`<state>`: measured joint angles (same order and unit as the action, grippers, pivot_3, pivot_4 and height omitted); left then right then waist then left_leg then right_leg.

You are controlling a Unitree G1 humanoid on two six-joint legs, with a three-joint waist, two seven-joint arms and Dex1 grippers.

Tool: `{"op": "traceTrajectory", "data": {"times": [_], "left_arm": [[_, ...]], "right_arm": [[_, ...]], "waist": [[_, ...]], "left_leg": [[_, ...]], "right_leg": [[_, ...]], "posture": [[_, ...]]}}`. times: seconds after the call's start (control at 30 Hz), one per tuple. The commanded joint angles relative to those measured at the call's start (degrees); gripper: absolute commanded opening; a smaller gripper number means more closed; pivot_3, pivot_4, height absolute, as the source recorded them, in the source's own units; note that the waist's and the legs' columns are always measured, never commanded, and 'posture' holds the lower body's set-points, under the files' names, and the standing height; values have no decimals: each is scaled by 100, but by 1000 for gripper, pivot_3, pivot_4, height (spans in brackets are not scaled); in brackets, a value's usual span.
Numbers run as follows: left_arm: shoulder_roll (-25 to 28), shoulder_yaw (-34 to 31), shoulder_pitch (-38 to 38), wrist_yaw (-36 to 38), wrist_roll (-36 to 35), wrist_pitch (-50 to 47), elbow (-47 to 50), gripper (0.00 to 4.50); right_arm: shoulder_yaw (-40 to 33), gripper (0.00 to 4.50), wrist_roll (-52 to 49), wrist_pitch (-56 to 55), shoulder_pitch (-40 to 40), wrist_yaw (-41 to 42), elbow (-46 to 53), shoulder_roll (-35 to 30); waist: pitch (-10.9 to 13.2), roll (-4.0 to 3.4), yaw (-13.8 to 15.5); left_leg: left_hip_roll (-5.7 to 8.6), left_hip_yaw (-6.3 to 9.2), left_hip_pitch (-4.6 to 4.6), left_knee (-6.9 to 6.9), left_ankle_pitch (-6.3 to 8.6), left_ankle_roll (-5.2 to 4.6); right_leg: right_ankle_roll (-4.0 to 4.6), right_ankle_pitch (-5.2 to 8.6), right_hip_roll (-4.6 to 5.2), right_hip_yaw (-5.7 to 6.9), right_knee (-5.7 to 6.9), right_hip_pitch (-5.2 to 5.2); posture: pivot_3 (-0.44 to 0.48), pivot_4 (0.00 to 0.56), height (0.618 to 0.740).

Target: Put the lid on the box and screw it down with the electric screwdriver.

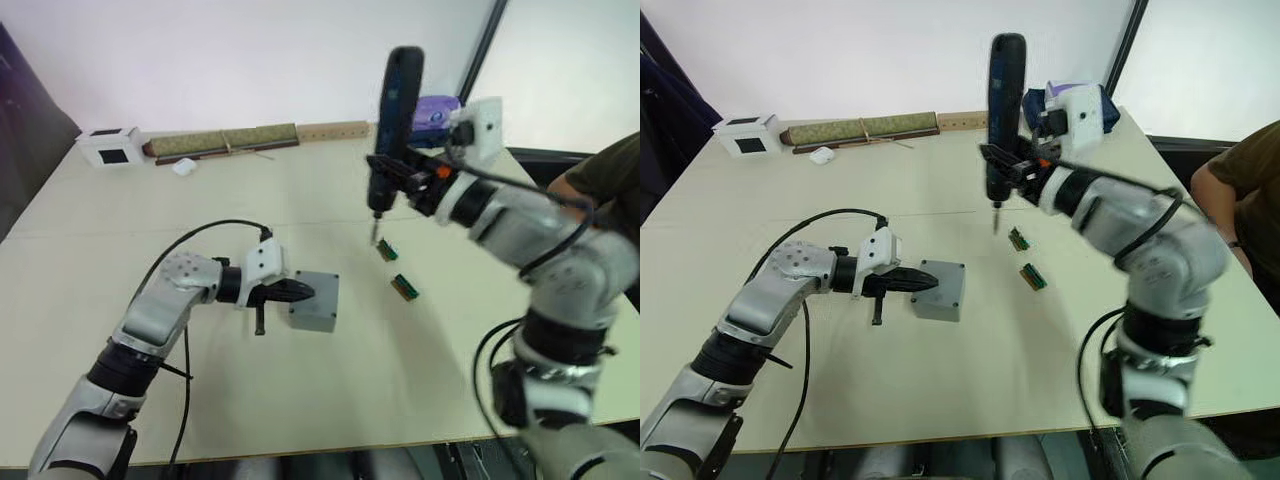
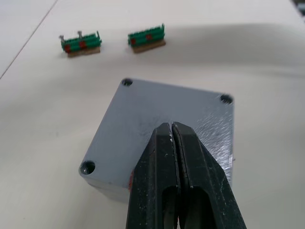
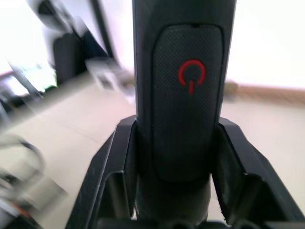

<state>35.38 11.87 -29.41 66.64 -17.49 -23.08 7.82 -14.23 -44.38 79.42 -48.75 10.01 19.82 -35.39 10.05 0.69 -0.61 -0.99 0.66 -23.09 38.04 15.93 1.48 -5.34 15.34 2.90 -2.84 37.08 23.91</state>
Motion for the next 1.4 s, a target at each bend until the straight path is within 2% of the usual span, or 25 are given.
{"op": "traceTrajectory", "data": {"times": [0.03,0.2,0.27,0.7,0.77,0.83,0.87,0.97,1.1,1.2,1.33,1.37,1.4], "left_arm": [[147,-371,-270,125,-442,-187,552,0],[272,-473,-369,204,-708,-318,787,0],[259,-494,-418,181,-774,-347,839,0],[388,-732,-204,-158,-1194,-779,1501,0],[411,-778,-144,-236,-1274,-874,1586,0],[465,-794,-86,-266,-1284,-899,1638,0],[516,-796,-44,-283,-1243,-892,1625,0],[674,-837,101,-369,-1089,-847,1510,0],[946,-883,367,-440,-817,-693,1208,0],[1059,-898,530,-408,-749,-594,1067,0],[1076,-701,697,-443,-448,-374,743,0],[1044,-653,722,-451,-394,-324,661,0],[963,-580,734,-468,-350,-288,548,0]], "right_arm": [[326,1507,219,853,-209,236,-469,-832],[1180,1507,330,1308,-254,658,-1157,-1537],[1463,1507,448,1308,-148,765,-1472,-1630],[2383,1507,1476,688,-196,1246,-3205,-1255],[2436,2514,1557,598,-215,1343,-3164,-1262],[2468,3103,1615,572,-248,1437,-3041,-1297],[2549,3579,1691,405,-266,1522,-2894,-1388],[2824,4461,1966,-303,-296,1869,-2226,-1753],[2792,4461,1982,-1067,-291,2449,-1204,-1948],[2659,4461,1951,-1270,-189,2605,-784,-1853],[2655,4461,1822,-1548,342,2751,-35,-1529],[2684,3944,1809,-1534,487,2724,94,-1416],[2773,3755,1759,-1545,725,2703,239,-1205]], "waist": [[1,-2,-16],[13,-18,-125],[20,-22,-153],[40,-13,-190],[42,-9,-186],[43,-10,-183],[43,-10,-182],[47,-15,-179],[50,-18,-197],[51,-16,-191],[55,-4,-143],[55,0,-133],[56,2,-125]], "left_leg": [[2,-1,-24,0,0,0],[3,-25,-37,-9,6,-12],[0,-22,-40,-16,8,-15],[-3,-21,-39,-5,8,-15],[-3,-19,-39,-3,8,-15],[-2,-20,-39,1,8,-14],[-2,-21,-39,1,8,-14],[-2,-19,-39,0,8,-14],[-2,-19,-38,-1,8,-14],[-8,-19,-35,-1,8,-14],[-8,-16,-36,0,8,-14],[-6,-18,-37,0,8,-14],[-6,-18,-37,4,8,-14]], "right_leg": [[-2,-1,3,-1,1,27],[-24,-12,-6,-17,1,58],[-25,-10,-11,-17,1,64],[-30,-13,-21,-21,6,63],[-30,-13,-21,-20,6,59],[-33,-15,-19,-21,7,59],[-34,-15,-19,-21,7,59],[-34,-15,-19,-20,6,59],[-34,-15,-20,-19,6,60],[-34,-15,-26,-19,7,60],[-33,-15,-23,-15,7,56],[-33,-15,-19,-16,6,56],[-33,-15,-18,-15,7,53]], "posture": [[0,150,740],[0,150,740],[0,150,740],[0,150,740],[0,150,740],[0,150,740],[0,150,740],[0,150,740],[0,150,740],[0,150,740],[0,150,740],[0,150,740],[0,150,740]]}}
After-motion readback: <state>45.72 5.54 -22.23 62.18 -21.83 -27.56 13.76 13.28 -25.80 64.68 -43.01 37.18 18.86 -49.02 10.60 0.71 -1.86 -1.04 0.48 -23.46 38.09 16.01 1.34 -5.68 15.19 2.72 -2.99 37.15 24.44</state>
